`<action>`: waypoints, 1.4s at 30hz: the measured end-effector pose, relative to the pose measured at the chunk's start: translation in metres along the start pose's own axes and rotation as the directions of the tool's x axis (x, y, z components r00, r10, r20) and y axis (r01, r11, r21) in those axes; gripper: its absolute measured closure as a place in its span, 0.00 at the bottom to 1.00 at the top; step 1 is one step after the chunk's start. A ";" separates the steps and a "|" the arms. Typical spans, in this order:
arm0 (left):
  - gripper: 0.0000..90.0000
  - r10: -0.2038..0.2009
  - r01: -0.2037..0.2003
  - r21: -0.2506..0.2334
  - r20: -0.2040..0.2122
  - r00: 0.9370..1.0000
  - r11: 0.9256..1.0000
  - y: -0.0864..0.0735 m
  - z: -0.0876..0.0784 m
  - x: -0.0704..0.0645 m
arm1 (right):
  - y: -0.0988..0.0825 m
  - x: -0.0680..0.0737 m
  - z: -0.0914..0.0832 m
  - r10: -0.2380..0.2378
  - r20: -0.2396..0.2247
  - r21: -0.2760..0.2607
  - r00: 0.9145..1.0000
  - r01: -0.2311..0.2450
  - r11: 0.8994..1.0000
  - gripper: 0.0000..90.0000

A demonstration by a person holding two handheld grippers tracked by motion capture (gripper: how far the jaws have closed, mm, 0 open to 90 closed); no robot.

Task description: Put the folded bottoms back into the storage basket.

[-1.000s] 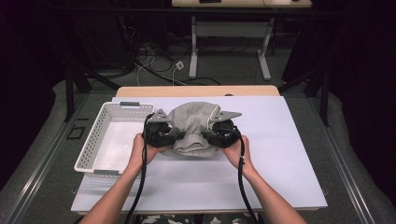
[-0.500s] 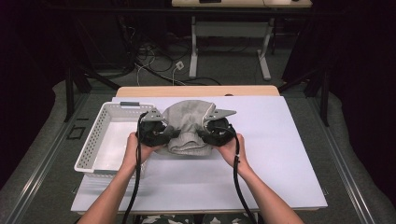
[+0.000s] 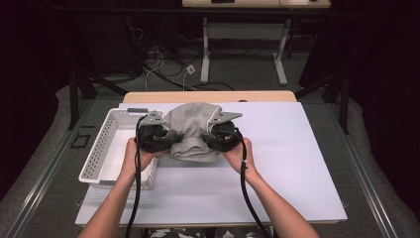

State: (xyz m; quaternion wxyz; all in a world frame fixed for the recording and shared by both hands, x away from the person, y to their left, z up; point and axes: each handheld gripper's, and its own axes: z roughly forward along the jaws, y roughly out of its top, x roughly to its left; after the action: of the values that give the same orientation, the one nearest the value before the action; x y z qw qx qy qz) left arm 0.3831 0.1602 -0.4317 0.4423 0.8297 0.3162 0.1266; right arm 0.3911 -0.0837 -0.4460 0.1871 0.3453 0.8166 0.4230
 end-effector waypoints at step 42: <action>0.80 -0.055 0.057 0.033 -0.048 0.997 0.998 -0.011 -0.054 0.053 | 0.048 0.036 0.046 -0.010 -0.066 -0.010 0.998 0.009 1.000 0.74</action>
State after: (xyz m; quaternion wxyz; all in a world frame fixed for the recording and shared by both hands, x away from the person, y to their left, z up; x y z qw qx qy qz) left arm 0.3930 0.2337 -0.4133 0.4239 0.8246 0.3519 0.1283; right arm 0.4132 -0.0121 -0.4338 0.1636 0.3263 0.8218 0.4375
